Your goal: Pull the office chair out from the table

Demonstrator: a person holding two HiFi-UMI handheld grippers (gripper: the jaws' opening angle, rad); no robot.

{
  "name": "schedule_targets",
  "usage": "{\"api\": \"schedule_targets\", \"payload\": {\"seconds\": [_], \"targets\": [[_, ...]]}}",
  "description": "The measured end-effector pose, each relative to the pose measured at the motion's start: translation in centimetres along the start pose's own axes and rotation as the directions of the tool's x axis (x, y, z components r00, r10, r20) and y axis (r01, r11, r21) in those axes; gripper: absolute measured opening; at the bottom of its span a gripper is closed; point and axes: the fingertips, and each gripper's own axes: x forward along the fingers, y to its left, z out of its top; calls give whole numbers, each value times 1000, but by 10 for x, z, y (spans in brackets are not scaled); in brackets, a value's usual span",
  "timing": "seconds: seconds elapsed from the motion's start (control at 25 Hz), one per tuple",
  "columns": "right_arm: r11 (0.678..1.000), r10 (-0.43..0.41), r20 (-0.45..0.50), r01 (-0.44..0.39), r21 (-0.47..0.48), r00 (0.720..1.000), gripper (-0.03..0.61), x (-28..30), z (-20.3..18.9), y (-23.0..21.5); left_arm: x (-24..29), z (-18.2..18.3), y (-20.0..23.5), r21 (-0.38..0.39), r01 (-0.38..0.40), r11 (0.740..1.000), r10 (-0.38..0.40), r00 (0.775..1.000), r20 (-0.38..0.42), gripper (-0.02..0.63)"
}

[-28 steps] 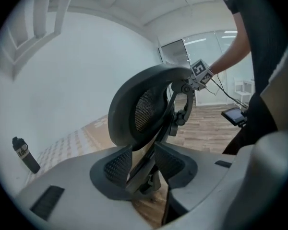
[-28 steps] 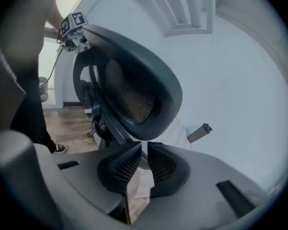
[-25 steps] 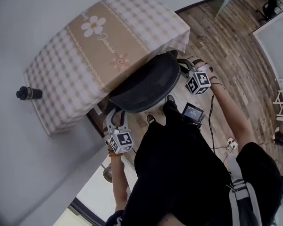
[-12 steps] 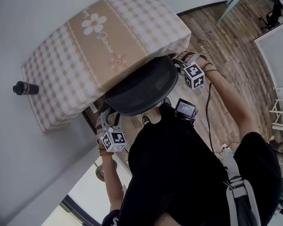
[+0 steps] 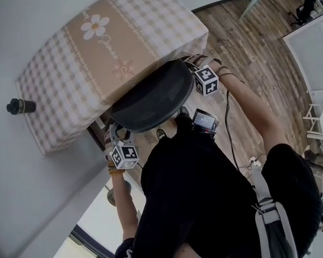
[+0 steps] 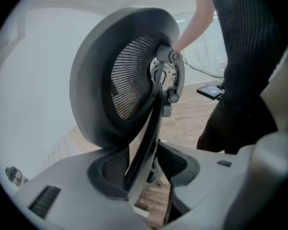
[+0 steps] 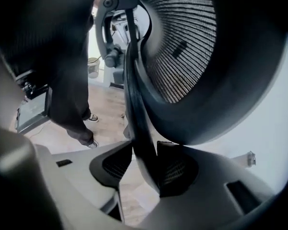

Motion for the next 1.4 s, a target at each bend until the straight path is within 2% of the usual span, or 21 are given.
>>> {"api": "schedule_targets", "payload": {"seconds": [0.12,0.28,0.44,0.56,0.72,0.96,1.2,1.4], "targets": [[999,0,-31,1,32,1000,182,4,-3,1,1,3,-1,36,-7,999,7,1000,-17,196],[999,25,-58,-22,48,998,189,6,-2,2,0,2,-1,47,-11,999,12,1000,-20,190],[995,76,-75,-71,63,994,183,5,0,4,1,-1,1,74,-28,997,30,999,-31,187],[992,103,-59,-99,76,993,178,4,11,9,-3,-11,6,68,-20,997,23,999,-40,193],[992,96,-9,-95,86,995,178,6,34,21,-10,-33,16,60,20,998,-17,998,-53,201],[983,135,-2,-133,126,991,176,9,57,37,-15,-48,33,59,49,997,-46,997,-56,209],[986,118,22,-119,113,993,170,17,74,42,-17,-66,44,49,40,998,-36,996,-84,225],[988,107,15,-108,111,994,167,21,79,44,-17,-71,46,52,86,995,-80,991,-111,221]]}}
